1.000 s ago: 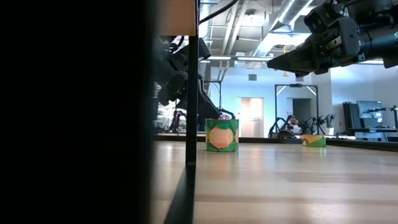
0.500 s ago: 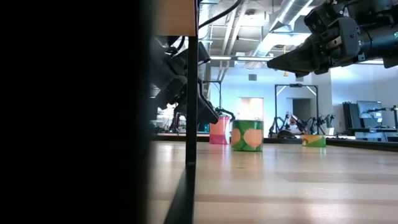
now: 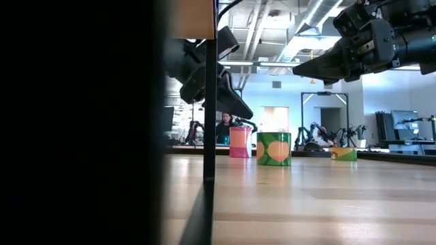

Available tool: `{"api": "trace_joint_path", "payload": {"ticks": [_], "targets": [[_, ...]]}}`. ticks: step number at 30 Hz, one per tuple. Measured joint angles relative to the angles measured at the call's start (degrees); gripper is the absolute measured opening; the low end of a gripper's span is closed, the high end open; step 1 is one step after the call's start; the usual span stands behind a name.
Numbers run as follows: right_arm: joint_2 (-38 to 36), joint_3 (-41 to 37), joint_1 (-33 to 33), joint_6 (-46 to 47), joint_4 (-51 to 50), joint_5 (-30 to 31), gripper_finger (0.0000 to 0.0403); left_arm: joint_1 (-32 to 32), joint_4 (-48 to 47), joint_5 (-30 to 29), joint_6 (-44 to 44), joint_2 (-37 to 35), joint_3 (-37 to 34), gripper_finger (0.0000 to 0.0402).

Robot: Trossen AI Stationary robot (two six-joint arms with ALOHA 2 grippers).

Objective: Pick and place cans onto a shelf
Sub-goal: Put the canned peaches on the shelf

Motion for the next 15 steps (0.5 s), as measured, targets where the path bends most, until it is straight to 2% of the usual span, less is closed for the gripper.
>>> {"api": "trace_joint_path", "payload": {"ticks": [11,15], "targets": [[0.00,0.00,0.00,0.08,-0.25,-0.61,0.0011,2.42,0.04,3.02,-3.74,-0.01,0.22,0.0111],[0.00,0.00,-0.09,1.42,-4.95,0.46,0.0011,2.42,0.07,2.99,-3.32,-0.01,0.22,0.0111]]}}
